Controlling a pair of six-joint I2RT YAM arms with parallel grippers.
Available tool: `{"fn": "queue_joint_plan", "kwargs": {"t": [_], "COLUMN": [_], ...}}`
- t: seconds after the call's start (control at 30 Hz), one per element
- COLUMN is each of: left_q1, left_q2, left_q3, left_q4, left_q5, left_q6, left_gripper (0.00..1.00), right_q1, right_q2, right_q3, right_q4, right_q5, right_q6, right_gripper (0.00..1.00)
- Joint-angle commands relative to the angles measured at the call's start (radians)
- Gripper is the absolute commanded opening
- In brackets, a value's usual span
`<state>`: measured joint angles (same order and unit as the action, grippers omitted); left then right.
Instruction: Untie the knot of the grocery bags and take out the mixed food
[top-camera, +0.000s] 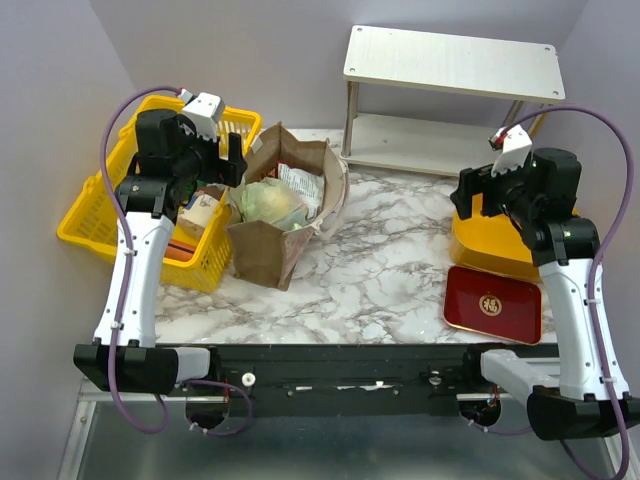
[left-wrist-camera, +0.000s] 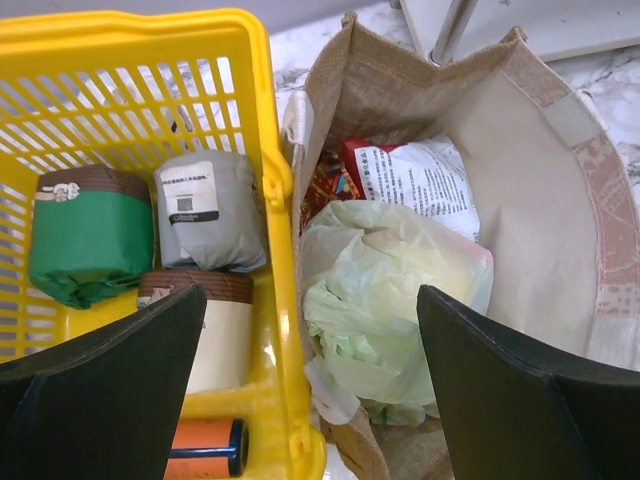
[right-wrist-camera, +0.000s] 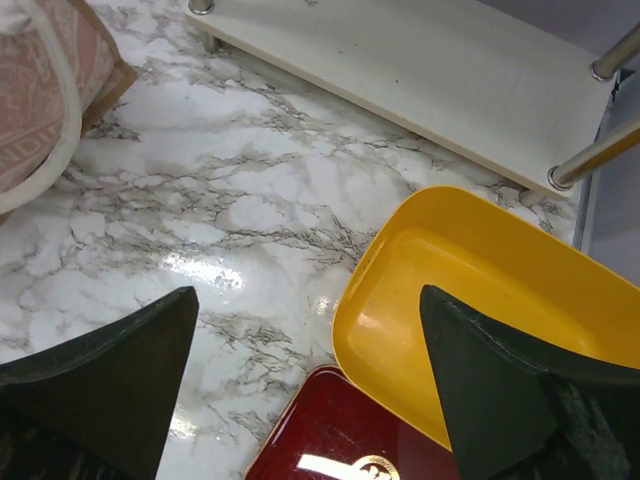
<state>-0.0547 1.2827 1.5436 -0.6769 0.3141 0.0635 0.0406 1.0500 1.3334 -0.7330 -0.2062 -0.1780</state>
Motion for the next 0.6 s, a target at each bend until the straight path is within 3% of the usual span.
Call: {"fn": "queue_joint_plan", "kwargs": {"t": [0.0,0.1,0.27,0.57], "left_q1": [-0.005,-0.005,-0.005,-0.051], "left_q2": [-0.02,-0.029,-0.023,-0.126], "left_q3": [-0.013,-0.03,-0.008,-0.017], "left_q4": [-0.035,-0.078,-0.182,-0.228], "left_q5": [0.046,0.06,0.129,0.358], "left_q6": [-0.045,-0.019,0.088,0.209], "left_gripper": [0.99,0.97,0.99,0.99], "right_q1": [0.005,0.008,0.114,0.366], "right_q2": [-0.05,-0.009,0.172,0.37], "right_q3": [-0.025,0.013,0.165,0.346], "right_q4": [-0.002,0.007,0.001,0.044], "right_q5": [-0.189,-0.38,-0.389,-0.348], "right_q6": [-0.176,-0.21,-0.074,-0.074], "right_gripper": [1.0,1.0,1.0,1.0]}}
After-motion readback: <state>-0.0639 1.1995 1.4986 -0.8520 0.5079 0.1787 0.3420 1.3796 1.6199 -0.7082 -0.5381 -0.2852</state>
